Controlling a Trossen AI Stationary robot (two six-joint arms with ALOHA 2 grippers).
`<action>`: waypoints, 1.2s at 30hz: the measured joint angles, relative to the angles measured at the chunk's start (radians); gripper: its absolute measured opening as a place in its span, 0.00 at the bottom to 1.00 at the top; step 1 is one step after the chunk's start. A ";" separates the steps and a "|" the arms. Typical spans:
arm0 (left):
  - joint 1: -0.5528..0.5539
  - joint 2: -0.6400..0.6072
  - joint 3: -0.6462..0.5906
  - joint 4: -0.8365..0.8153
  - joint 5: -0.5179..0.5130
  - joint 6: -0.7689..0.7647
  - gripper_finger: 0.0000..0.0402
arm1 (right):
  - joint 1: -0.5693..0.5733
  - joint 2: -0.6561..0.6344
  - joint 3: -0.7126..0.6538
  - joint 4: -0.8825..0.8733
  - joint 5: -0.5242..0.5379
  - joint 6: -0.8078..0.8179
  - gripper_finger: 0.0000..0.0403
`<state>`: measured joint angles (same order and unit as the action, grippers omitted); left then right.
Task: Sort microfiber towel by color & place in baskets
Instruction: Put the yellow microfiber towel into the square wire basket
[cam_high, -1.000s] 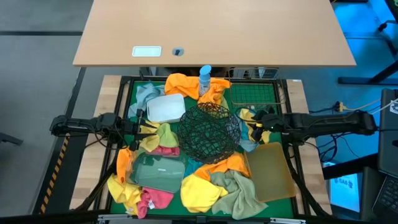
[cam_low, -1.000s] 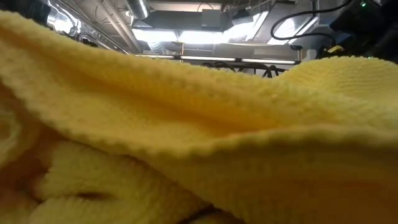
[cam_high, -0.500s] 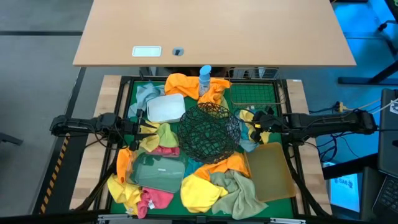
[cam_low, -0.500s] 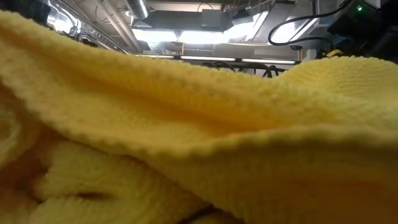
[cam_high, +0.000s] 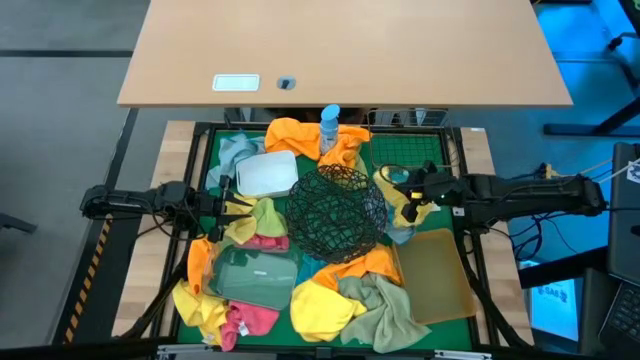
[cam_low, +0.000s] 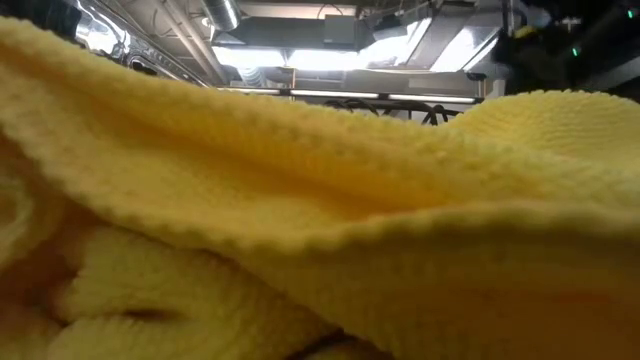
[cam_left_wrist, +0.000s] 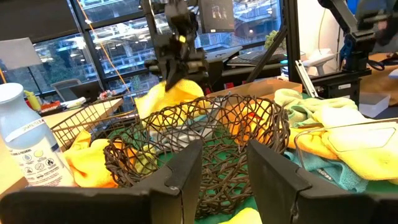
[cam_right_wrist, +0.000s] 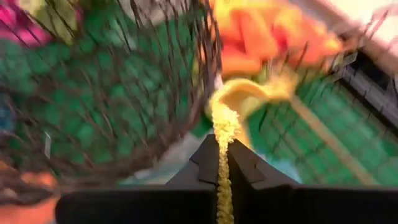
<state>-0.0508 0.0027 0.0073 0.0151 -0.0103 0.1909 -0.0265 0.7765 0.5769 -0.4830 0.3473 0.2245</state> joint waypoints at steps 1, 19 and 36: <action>0.000 0.000 0.000 0.000 0.000 0.000 0.30 | 0.000 0.000 0.022 0.000 0.000 -0.016 0.01; 0.000 0.000 0.000 0.000 0.000 0.000 0.30 | 0.000 0.000 0.419 -0.013 0.148 -0.220 0.01; 0.000 0.000 0.000 0.000 0.000 0.001 0.30 | -0.002 0.000 0.591 0.202 0.306 -0.556 0.02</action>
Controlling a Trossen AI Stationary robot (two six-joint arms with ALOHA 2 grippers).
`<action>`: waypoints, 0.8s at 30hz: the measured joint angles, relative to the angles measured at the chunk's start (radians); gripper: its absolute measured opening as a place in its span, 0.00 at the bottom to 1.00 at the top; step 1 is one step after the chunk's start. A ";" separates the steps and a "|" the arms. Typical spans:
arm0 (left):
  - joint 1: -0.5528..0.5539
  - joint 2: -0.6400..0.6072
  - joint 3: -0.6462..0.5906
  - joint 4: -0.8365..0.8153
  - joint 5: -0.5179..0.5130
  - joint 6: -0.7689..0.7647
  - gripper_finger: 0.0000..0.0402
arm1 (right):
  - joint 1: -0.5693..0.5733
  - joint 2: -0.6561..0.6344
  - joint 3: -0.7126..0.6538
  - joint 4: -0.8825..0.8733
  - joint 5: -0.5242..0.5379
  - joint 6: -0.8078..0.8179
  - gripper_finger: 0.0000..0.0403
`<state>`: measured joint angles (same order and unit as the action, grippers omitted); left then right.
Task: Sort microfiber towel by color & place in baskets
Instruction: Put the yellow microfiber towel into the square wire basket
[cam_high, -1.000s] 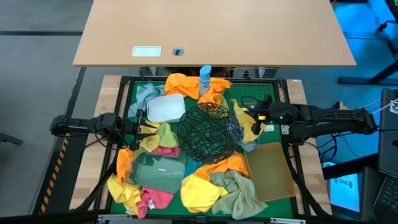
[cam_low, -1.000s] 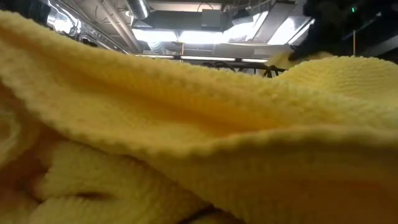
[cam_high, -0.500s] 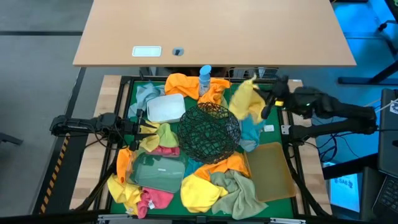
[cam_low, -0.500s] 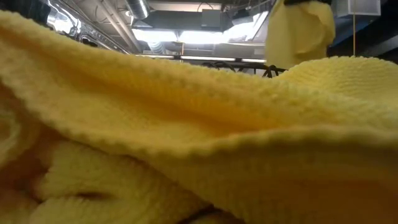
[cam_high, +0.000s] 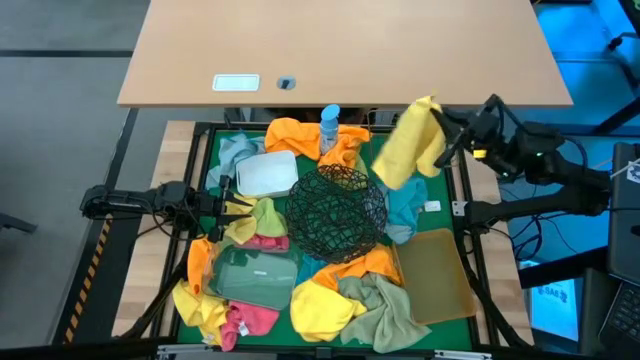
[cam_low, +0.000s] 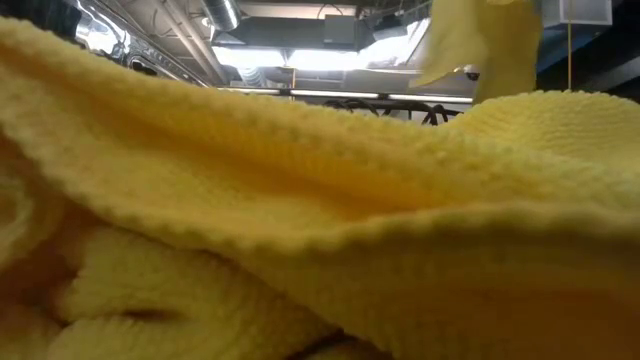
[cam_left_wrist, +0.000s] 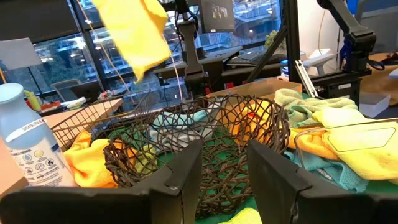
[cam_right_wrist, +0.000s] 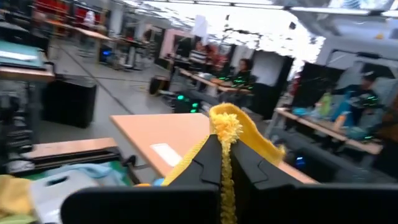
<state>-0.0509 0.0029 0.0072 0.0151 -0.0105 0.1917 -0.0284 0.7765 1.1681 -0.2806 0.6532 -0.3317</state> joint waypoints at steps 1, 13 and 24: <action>0.000 0.000 0.000 0.000 0.000 0.000 0.30 | -0.005 0.000 0.001 0.001 0.011 -0.015 0.02; 0.000 0.000 0.000 0.000 0.000 0.000 0.30 | -0.372 0.047 0.004 -0.006 -0.044 -0.005 0.01; 0.000 0.000 0.000 0.000 0.000 0.000 0.30 | -0.666 0.210 0.004 -0.020 -0.269 0.074 0.02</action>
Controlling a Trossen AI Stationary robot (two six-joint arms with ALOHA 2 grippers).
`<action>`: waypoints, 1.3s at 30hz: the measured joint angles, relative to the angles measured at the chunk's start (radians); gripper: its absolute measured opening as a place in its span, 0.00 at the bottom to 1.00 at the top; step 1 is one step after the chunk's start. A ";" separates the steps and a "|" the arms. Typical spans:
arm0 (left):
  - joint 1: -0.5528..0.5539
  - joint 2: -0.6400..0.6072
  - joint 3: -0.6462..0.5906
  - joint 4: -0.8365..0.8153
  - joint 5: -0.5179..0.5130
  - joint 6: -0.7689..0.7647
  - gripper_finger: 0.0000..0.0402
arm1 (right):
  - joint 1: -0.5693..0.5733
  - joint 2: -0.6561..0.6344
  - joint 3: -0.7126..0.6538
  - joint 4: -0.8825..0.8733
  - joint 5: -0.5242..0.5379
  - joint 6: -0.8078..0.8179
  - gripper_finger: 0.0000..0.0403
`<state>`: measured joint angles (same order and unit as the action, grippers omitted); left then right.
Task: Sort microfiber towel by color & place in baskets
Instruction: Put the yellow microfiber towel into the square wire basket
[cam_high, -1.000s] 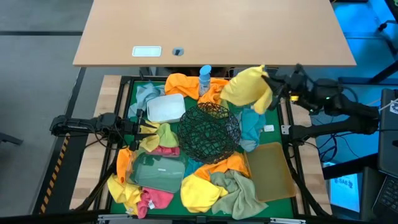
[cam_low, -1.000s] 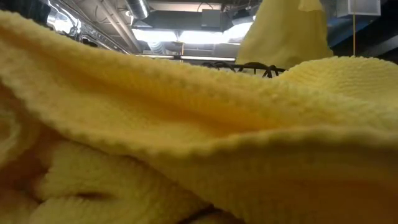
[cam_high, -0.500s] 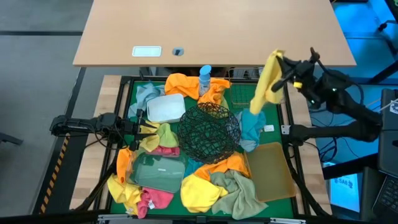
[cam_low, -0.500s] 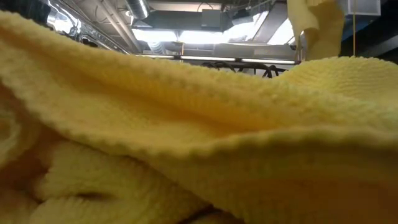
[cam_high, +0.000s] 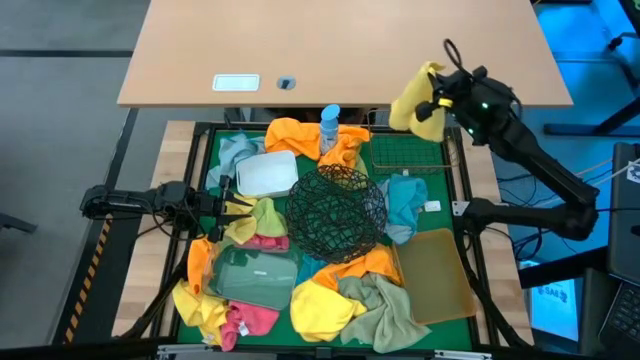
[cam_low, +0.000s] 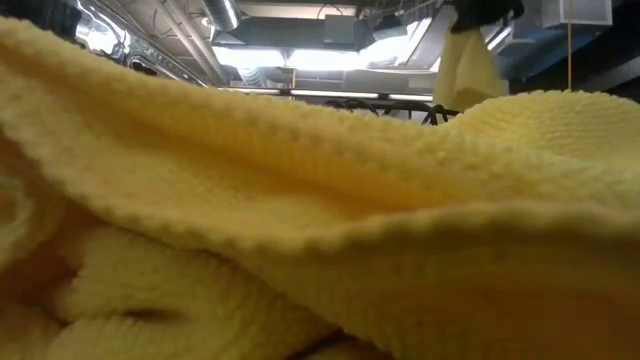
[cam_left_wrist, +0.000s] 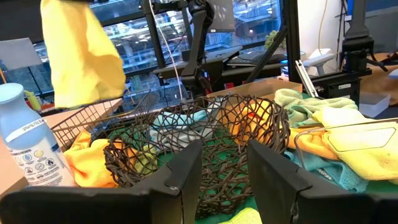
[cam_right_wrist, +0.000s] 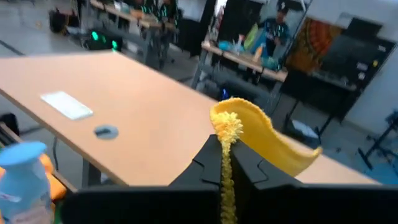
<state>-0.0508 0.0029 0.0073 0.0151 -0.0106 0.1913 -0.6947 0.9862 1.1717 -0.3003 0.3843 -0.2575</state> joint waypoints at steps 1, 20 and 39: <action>0.000 0.000 0.000 0.000 0.000 0.000 0.30 | -0.010 0.013 0.000 -0.006 -0.013 0.001 0.02; 0.000 0.000 0.000 0.000 0.000 0.000 0.30 | -0.020 0.161 -0.001 -0.391 -0.056 0.002 0.02; 0.000 0.000 0.000 0.000 0.000 0.000 0.30 | -0.020 0.165 -0.001 -0.481 -0.056 -0.003 0.07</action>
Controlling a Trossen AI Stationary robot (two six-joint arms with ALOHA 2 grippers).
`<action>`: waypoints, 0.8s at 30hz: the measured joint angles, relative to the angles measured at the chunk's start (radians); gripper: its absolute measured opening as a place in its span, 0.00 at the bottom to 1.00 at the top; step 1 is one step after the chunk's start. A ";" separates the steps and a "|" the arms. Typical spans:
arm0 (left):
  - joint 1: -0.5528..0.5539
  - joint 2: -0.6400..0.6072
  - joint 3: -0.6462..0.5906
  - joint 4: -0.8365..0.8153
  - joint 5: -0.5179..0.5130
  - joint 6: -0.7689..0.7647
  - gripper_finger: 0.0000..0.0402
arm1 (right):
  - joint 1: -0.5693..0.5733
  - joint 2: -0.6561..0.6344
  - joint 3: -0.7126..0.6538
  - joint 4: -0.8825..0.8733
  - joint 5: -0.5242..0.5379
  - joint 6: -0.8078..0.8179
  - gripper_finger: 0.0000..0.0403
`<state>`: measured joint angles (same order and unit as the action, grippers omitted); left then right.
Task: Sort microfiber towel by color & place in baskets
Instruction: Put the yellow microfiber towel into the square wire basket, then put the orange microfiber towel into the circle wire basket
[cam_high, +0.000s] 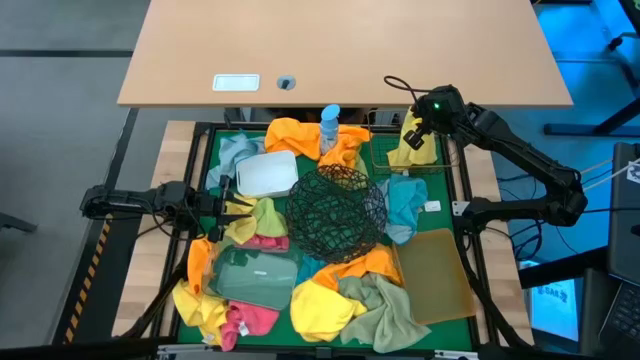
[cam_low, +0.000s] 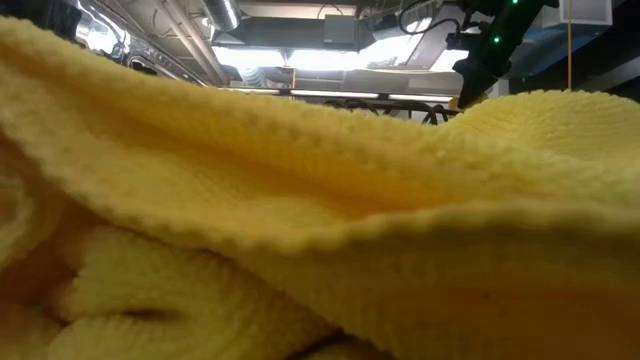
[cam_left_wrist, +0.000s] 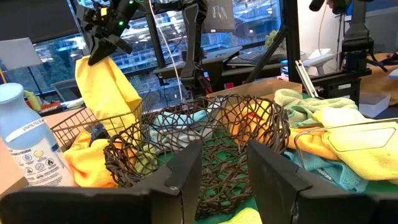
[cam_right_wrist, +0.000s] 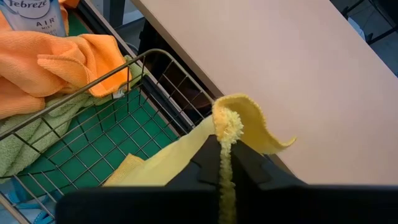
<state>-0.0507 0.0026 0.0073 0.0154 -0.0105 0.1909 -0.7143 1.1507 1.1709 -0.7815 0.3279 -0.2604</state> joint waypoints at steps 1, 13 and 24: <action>0.000 0.000 0.000 0.000 0.000 0.000 0.30 | 0.000 0.000 0.000 0.000 0.000 0.000 0.09; 0.000 0.000 0.000 0.000 0.000 0.000 0.30 | 0.000 -0.001 0.000 -0.006 0.028 0.001 0.49; 0.000 0.000 0.000 0.000 0.000 0.000 0.30 | 0.002 -0.001 0.115 -0.057 -0.236 0.154 0.54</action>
<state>-0.0507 0.0027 0.0074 0.0153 -0.0105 0.1909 -0.7128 1.1496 1.2862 -0.8380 0.0921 -0.1067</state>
